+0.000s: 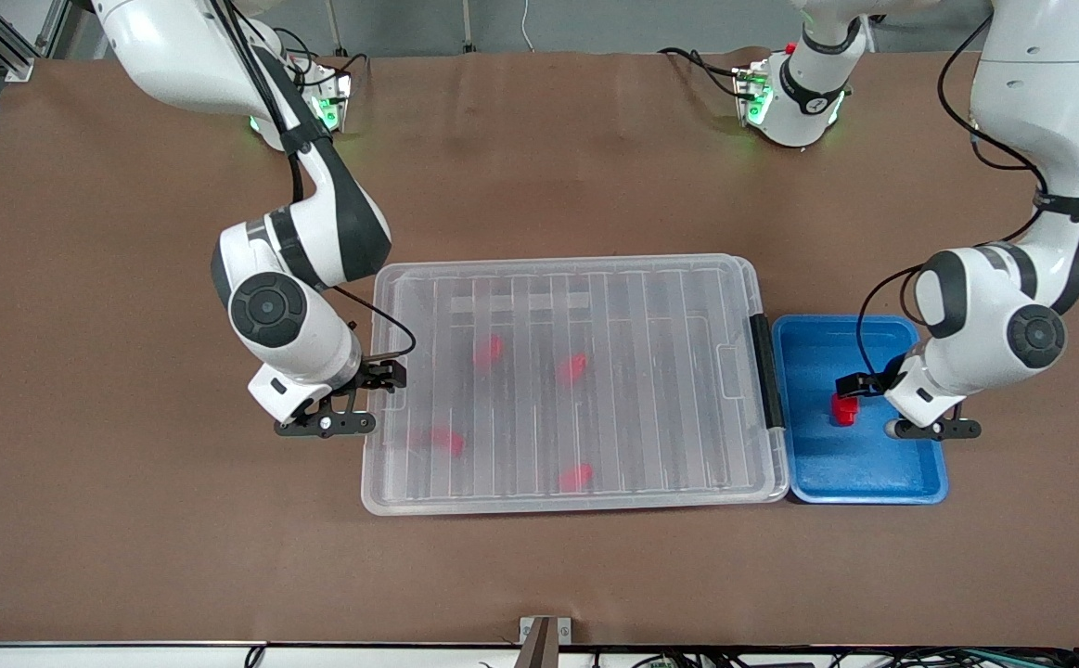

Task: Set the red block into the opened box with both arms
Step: 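Grasp the red block in the tray with the left gripper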

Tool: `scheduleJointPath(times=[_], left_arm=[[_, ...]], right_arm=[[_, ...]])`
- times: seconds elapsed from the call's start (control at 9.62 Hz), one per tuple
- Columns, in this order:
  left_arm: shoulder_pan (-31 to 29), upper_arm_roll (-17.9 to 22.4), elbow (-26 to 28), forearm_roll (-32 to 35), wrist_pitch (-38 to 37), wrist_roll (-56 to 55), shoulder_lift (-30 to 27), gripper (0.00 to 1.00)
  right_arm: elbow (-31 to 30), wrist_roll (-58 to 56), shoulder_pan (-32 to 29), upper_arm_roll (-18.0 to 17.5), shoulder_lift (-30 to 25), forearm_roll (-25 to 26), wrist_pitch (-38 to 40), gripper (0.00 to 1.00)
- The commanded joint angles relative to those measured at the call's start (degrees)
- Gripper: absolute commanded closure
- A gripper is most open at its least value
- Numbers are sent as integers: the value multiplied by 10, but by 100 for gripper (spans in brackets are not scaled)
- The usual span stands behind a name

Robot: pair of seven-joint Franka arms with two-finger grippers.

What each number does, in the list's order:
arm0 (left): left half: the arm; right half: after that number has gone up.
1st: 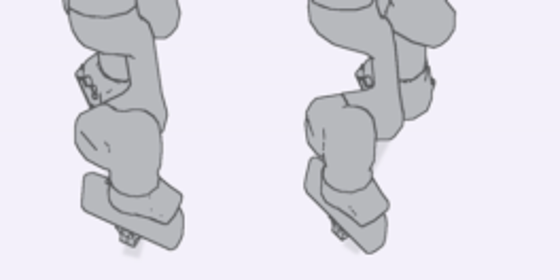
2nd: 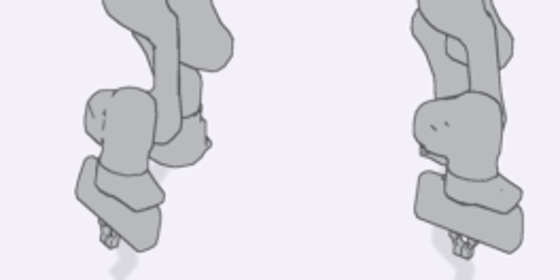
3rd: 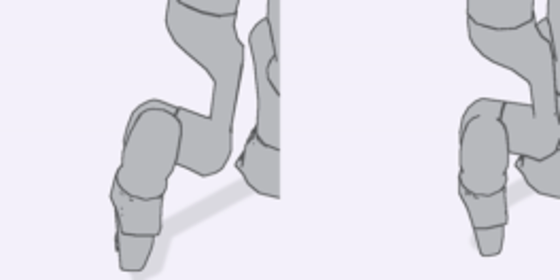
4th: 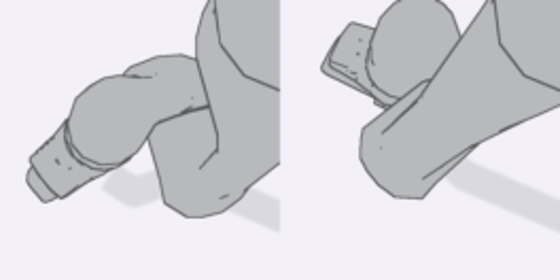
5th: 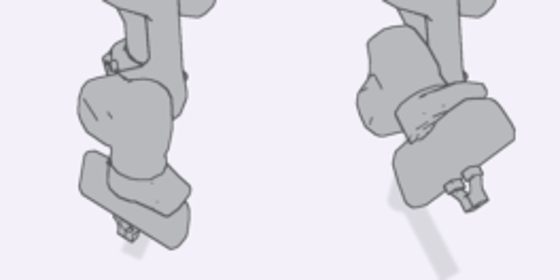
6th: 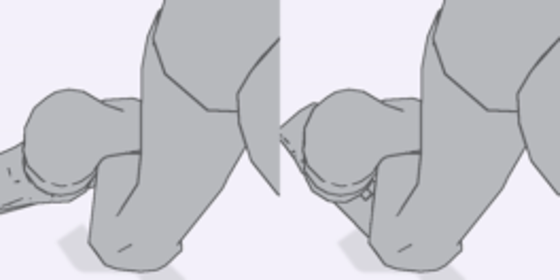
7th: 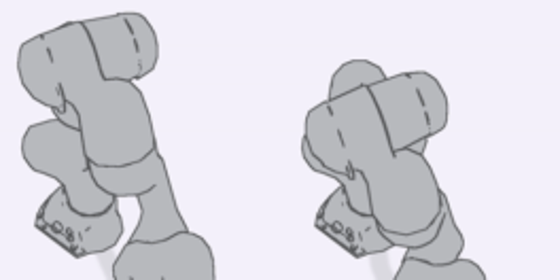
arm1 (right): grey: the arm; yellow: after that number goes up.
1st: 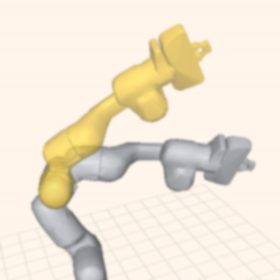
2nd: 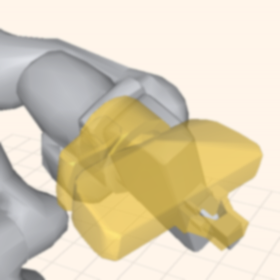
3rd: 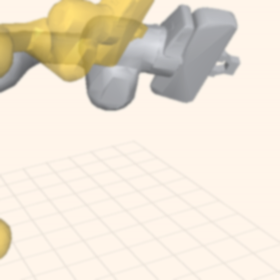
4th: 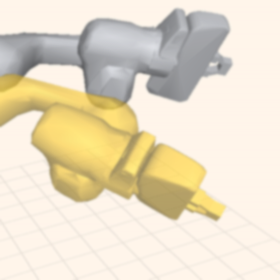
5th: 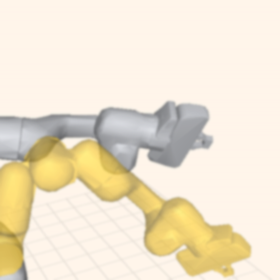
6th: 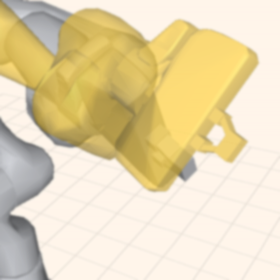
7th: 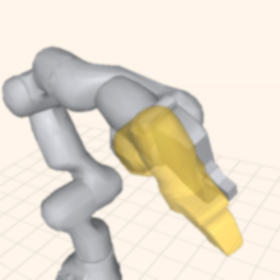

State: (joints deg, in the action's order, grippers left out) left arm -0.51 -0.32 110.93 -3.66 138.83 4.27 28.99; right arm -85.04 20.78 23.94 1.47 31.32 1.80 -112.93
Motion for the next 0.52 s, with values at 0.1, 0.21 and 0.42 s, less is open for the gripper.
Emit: scheduleJointPath(times=[0.1,0.21,0.42], left_arm=[[16,0,24,1,64,1,36,3],[16,-1,22,20,66,0,39,6],[15,-1,19,25,76,5,49,13]], right_arm=[[1,-39,-24,-3,2,15,-1,0],[1,-51,-36,-3,2,15,2,0],[-4,-75,-60,-2,1,16,6,0]])
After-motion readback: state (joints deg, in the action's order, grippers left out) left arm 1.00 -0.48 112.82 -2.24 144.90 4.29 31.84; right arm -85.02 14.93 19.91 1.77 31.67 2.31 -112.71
